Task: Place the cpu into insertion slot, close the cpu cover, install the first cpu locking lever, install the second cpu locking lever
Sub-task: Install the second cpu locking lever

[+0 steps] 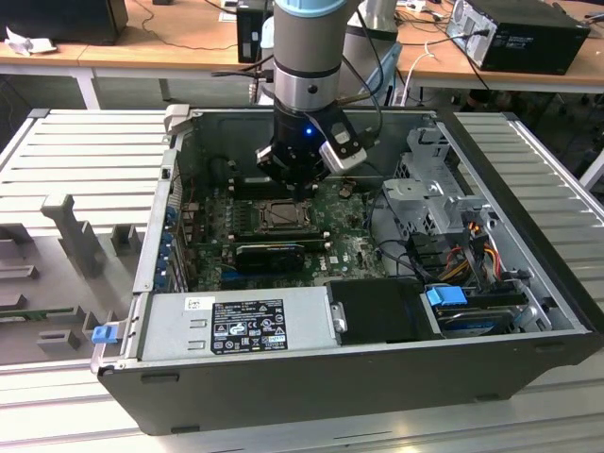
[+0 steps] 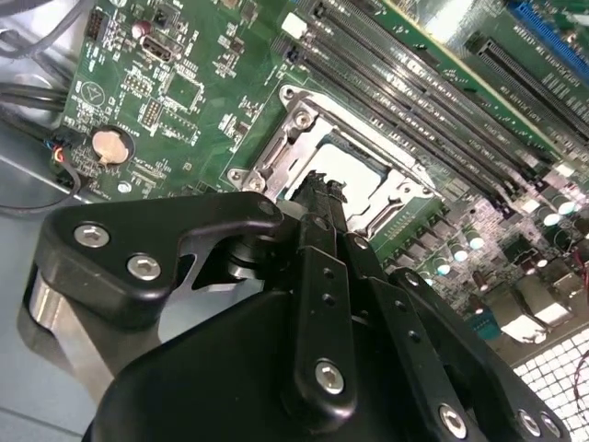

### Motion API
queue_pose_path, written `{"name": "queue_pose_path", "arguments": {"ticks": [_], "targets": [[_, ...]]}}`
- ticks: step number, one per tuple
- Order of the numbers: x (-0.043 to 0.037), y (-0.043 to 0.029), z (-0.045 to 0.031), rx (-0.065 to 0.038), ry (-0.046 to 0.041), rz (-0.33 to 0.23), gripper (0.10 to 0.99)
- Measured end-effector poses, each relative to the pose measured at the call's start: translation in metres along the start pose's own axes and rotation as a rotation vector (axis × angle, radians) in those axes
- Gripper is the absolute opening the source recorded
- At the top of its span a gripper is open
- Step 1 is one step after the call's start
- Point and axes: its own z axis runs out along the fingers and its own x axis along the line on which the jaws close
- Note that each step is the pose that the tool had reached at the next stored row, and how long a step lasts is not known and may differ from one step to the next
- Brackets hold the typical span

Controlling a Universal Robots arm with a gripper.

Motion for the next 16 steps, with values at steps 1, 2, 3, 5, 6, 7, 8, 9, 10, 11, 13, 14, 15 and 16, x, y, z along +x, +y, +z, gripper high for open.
{"name": "queue_pose_path", "arguments": {"ticks": [1, 2, 3, 5, 6, 7, 8, 9, 10, 11, 13, 14, 15, 16], "targets": [[0.0001, -0.0012, -0.0001, 0.0, 0.0, 0.0, 0.106], [0.0002, -0.0037, -0.0003, 0.0, 0.0, 0.0, 0.106], [0.0004, -0.0068, -0.0006, -0.001, 0.0, 0.0, 0.106], [0.0008, -0.0146, -0.001, -0.002, -0.0001, 0.0, 0.106], [0.0009, -0.0169, -0.0011, -0.002, -0.0001, 0.0, 0.106], [0.001, -0.0188, -0.0012, -0.002, -0.0001, 0.0, 0.106], [0.0012, -0.0221, -0.0012, -0.003, -0.0001, 0.0, 0.106], [0.0013, -0.0241, -0.001, -0.004, -0.0003, 0.0, 0.106], [0.0014, -0.0257, -0.0009, -0.009, -0.0002, 0.001, 0.106], [0.0015, -0.0273, -0.0009, -0.028, 0.0001, 0.001, 0.106], [0.0017, -0.0309, -0.0011, -0.079, -0.0003, 0.003, 0.106], [0.0019, -0.0339, -0.0009, -0.089, -0.0006, 0.004, 0.106], [0.002, -0.0365, 0.0001, -0.091, -0.0007, 0.004, 0.106], [0.0025, -0.0396, 0.0041, -0.091, -0.0006, 0.004, 0.106]]}}
